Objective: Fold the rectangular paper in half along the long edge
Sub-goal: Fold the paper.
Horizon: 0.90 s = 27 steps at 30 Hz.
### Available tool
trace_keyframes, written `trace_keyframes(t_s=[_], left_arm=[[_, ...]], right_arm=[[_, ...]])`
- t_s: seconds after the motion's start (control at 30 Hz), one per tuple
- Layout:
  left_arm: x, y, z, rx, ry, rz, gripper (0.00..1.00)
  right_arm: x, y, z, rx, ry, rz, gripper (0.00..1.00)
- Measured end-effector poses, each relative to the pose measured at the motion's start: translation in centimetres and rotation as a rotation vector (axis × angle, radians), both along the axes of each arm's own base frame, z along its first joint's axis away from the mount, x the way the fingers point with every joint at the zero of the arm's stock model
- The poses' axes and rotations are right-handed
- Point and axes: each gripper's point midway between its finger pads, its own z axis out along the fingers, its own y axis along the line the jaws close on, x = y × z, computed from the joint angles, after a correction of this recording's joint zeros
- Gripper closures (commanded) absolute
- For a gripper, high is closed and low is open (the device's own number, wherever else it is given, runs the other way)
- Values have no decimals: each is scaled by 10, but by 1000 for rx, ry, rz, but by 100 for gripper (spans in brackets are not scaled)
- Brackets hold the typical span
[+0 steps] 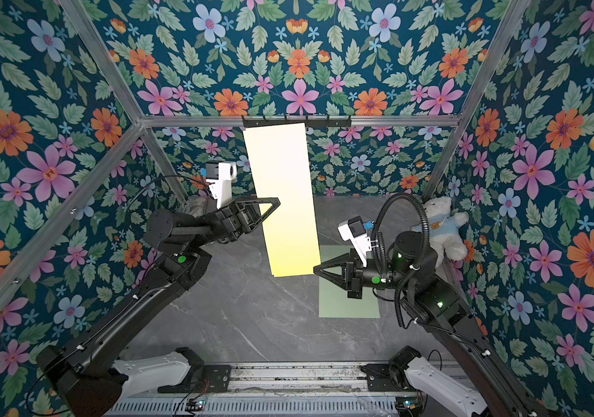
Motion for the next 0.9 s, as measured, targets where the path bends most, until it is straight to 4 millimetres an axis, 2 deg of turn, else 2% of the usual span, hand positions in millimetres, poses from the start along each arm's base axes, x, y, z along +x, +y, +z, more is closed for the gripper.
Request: trace_keyframes(t_s=[0.03, 0.07, 0.1, 0.2, 0.23, 0.27, 0.4, 0.53, 0.57, 0.6, 0.7, 0.73, 0.77, 0.8, 0.83, 0.87, 0.9], left_arm=[[0, 0, 0, 0, 0, -1, 100], [0, 0, 1, -1, -1, 0, 100], [0, 0, 1, -2, -2, 1, 100], [1, 0, 2, -5, -2, 4, 100], [1, 0, 2, -5, -2, 4, 100], [1, 0, 1, -4, -1, 4, 100], [2, -1, -2, 0, 7, 1, 100], [3, -2, -4, 2, 28, -8, 100], [3, -2, -4, 2, 28, -8, 100], [3, -2, -4, 1, 27, -8, 100], [2, -1, -3, -1, 25, -8, 100], [1, -1, -3, -2, 24, -8, 100], [1, 0, -3, -2, 23, -8, 100], [0, 0, -3, -2, 23, -8, 100], [1, 0, -3, -1, 24, -8, 100], [1, -1, -4, 0, 26, -8, 100], [1, -1, -5, 2, 29, -8, 100]], right_arm=[[-1, 0, -1, -4, 3, 0, 87], [-1, -1, -2, -8, 7, -2, 88], [-1, -2, -2, -11, 4, -5, 100], [-2, -3, -1, -13, -6, -9, 100], [-2, -4, 0, -12, -8, -9, 86], [-3, -4, 1, -10, -11, -10, 82], [4, -6, 12, 7, -47, -56, 78], [17, -7, 24, 29, -84, -115, 83], [20, -7, 26, 32, -89, -126, 94], [21, -6, 27, 35, -93, -127, 100], [27, -3, 28, 38, -92, -129, 100], [27, -3, 27, 37, -89, -127, 84], [28, -3, 27, 36, -88, -130, 78], [29, -3, 28, 38, -89, -133, 77], [29, -4, 30, 44, -98, -136, 79], [30, -5, 34, 51, -107, -140, 93], [31, -6, 37, 58, -116, -145, 100]])
